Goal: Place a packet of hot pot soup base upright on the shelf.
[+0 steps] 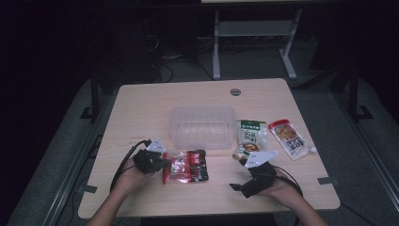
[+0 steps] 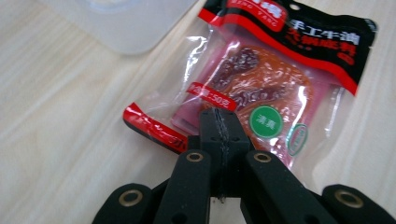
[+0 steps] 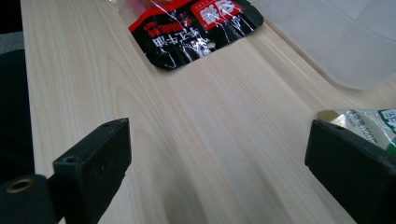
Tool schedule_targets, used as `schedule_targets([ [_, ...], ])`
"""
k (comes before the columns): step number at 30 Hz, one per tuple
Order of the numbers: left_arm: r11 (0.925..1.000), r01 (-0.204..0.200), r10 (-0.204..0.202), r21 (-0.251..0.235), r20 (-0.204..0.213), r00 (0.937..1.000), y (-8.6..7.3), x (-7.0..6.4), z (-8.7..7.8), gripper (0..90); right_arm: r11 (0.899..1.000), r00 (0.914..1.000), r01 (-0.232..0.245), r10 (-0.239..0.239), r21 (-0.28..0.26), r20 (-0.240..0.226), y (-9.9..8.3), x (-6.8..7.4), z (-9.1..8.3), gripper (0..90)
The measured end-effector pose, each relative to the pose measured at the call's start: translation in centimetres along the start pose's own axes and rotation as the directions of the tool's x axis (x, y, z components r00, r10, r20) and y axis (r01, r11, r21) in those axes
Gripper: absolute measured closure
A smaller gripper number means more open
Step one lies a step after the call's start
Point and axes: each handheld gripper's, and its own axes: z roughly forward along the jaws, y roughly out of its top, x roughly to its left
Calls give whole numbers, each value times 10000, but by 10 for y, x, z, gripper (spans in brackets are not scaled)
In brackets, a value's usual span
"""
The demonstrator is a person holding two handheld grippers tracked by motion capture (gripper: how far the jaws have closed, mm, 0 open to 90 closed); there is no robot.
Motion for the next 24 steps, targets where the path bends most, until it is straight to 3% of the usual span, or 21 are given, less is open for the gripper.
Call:
schedule_targets([
  [15,9966,-804,808,-157,269,9964,24,-15,17,895,10000,10000,6,-6,7,-27,0,0,0,67],
  [18,9962,-821,827,-280,202,9964,24,-16,14,896,10000,10000,-4,4,-4,-22,0,0,0,67],
  [20,9972,-603,607,-448,76,9981,22,-13,9,896,10000,10000,-40,40,8,-6,0,0,0,67],
  [24,9985,-434,438,-339,132,9990,16,-7,10,895,10000,10000,-3,3,6,-25,0,0,0,67],
])
